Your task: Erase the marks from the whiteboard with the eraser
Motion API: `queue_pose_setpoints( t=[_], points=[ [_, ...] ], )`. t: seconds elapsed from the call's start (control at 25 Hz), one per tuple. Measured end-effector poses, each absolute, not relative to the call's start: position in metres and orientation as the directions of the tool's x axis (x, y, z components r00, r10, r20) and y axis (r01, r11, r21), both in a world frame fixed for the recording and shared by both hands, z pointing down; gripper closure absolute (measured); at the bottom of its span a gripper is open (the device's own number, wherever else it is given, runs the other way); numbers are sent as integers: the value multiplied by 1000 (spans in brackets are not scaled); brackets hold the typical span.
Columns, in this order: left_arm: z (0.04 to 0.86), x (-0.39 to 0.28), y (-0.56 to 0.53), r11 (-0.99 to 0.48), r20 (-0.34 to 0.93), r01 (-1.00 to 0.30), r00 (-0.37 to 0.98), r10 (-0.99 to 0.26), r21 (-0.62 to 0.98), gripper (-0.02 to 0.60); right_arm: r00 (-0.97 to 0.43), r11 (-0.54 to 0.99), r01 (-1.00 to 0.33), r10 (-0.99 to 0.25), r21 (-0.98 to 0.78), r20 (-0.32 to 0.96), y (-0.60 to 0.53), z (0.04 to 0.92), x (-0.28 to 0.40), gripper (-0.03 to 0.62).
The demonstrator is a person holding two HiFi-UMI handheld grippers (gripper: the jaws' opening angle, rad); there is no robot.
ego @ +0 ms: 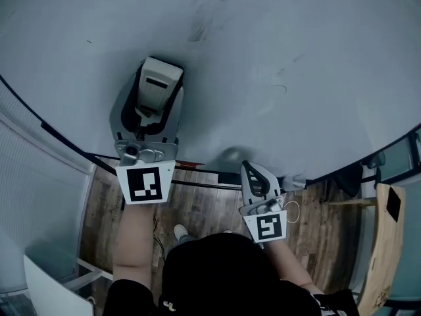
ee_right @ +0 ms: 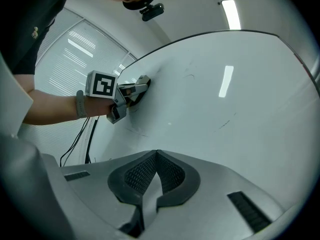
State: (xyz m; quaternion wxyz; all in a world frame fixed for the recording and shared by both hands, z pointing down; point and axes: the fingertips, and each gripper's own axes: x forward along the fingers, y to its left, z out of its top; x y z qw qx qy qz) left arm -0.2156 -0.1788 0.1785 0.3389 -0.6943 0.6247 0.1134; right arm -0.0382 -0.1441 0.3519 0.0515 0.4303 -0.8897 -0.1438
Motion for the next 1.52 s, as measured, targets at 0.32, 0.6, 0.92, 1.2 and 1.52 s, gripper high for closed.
queue_pose_setpoints(
  t=[0.32,0.6,0.92,1.2,1.52],
  points=[
    [209,-277,-172,10,-586,-976,121,-801,-215,316,-677,640,-702,-736,312,-12,-135,358,-74,566],
    [271,-294,-173,35,-539,-974,94,-837,-223,316,-687,658,-683,-726,317,26,-127,368,-80,566],
    [282,-234,-177,-30,-499,-990,96,-861,-137,319,-678,646,-687,-734,332,26,-117,368,-69,567],
    [261,-167,-181,-64,-493,-967,181,-851,-245,319,-637,604,-724,-771,332,15,-110,364,-36,567],
    [211,-102,-184,-69,-552,-970,190,-812,-233,319,-551,521,-788,-834,329,1,-101,359,23,566]
  ],
)
